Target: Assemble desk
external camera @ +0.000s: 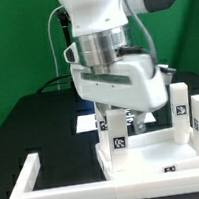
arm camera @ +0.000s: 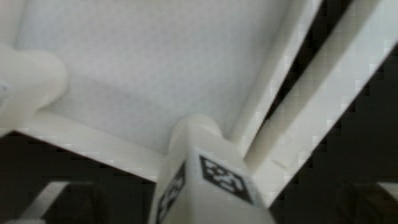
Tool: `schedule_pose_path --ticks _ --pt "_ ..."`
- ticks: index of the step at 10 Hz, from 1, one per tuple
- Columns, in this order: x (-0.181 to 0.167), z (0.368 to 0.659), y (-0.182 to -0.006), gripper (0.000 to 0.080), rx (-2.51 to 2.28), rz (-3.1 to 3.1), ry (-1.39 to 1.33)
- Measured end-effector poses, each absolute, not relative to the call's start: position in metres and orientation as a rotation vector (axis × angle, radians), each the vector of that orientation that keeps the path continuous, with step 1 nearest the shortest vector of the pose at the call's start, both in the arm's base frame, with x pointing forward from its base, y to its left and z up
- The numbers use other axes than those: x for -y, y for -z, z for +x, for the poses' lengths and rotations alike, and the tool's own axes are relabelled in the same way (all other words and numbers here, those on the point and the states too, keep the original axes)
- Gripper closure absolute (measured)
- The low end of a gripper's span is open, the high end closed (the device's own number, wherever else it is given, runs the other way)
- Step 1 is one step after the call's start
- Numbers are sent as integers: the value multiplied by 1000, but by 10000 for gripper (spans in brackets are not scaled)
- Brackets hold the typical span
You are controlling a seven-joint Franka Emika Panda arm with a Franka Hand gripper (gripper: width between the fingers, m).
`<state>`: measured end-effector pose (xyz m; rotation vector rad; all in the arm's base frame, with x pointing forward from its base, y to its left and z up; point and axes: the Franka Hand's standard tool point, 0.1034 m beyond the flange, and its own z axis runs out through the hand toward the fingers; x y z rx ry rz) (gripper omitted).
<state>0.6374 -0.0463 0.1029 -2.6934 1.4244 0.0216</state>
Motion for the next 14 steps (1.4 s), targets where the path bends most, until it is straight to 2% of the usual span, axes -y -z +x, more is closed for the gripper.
schedule_pose_path --ticks 2,5,8,10,12,14 --pt "47 637 -103 151 -1198 -2802 -10" --pt "50 647 -113 151 -307 -3101 48" --pt "49 647 -112 162 -293 -3107 46" --pt "58 647 -113 507 -464 -3093 53" --pt "61 646 -112 509 -657 -3056 51" --pt "68 647 -112 509 -1177 -2877 48"
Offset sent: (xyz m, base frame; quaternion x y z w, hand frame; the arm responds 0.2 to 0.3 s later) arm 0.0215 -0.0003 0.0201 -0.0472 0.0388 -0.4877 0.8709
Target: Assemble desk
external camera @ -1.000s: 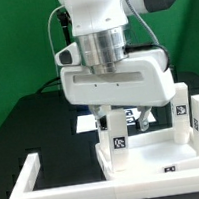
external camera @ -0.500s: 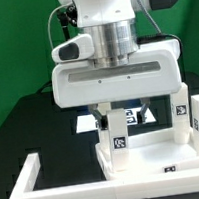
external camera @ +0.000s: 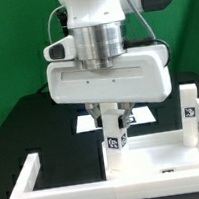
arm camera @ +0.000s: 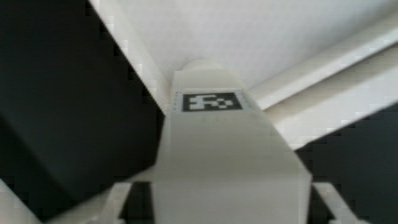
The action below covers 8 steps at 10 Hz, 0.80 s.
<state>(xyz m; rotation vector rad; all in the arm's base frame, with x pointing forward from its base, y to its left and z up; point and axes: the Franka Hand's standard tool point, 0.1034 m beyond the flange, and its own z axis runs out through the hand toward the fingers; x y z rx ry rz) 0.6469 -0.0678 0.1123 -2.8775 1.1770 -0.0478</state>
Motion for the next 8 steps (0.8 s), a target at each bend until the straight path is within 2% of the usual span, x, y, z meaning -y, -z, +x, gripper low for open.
schedule_pose_path --ticks 3,6,7,8 --pt "68 648 -112 509 -1985 -2245 -33" --pt "68 648 -111 509 -2141 -2099 -50" --pt "67 648 -111 451 -2113 -2126 -47" --pt "67 648 -111 284 -2099 -2140 -47"
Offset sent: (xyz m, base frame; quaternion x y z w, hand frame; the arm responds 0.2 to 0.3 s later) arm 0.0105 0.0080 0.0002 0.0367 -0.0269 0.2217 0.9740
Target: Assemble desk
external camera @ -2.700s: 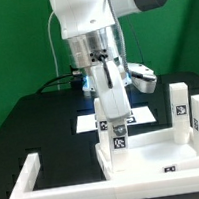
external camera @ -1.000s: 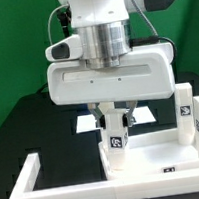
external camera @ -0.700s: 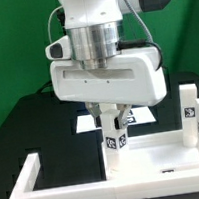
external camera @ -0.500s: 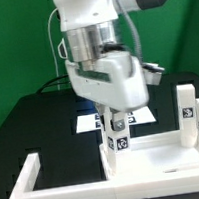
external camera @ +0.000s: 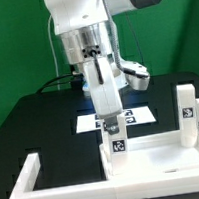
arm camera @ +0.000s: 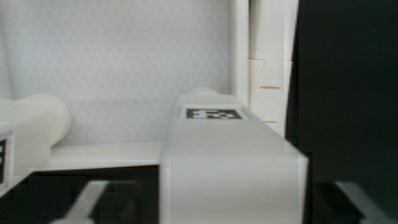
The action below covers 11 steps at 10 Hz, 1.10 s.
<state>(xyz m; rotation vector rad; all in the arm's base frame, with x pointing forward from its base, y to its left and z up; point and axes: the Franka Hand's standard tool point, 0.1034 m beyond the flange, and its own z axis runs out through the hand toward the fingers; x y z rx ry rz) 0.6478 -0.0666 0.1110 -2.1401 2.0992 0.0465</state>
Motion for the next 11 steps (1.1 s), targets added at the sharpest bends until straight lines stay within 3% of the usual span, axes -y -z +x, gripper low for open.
schedule_pose_path --ticks 1,2,3,7,9,11 --pt "63 648 -111 284 -1866 -2347 -29" --pt "57 648 -110 178 -1669 -2486 -19" --pt "54 647 -109 155 -1580 -2542 -18" --pt "58 647 -109 151 -1200 -2755 25" --pt "61 651 -109 151 -443 -3032 109" --pt "54 652 -109 151 -125 -3084 139"
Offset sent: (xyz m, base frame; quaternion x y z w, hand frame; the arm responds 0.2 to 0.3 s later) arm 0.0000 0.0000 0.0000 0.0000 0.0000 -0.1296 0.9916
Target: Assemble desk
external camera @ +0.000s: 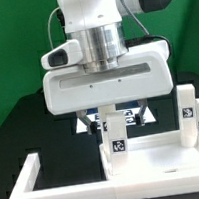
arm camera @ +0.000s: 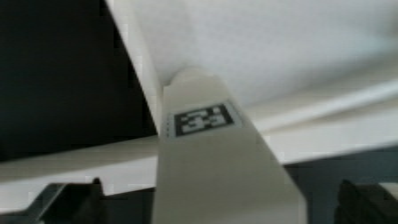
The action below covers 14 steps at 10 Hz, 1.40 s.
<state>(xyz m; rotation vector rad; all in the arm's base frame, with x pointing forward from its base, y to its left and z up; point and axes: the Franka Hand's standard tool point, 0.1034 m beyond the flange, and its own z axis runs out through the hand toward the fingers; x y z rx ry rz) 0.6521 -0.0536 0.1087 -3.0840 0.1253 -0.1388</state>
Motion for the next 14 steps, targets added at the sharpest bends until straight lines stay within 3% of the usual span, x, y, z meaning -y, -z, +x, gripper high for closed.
schedule_pose_path --ticks 1,3,4,5,11,14 --pt "54 651 -108 151 -208 -3075 133" --pt "55 651 -108 409 -208 -3076 133" --pt "60 651 -108 409 -353 -3064 130" --pt "62 650 -107 507 -483 -3045 125" --pt "66 648 -108 506 -1745 -2438 -16" --pt "66 646 -108 506 -1930 -2274 -66"
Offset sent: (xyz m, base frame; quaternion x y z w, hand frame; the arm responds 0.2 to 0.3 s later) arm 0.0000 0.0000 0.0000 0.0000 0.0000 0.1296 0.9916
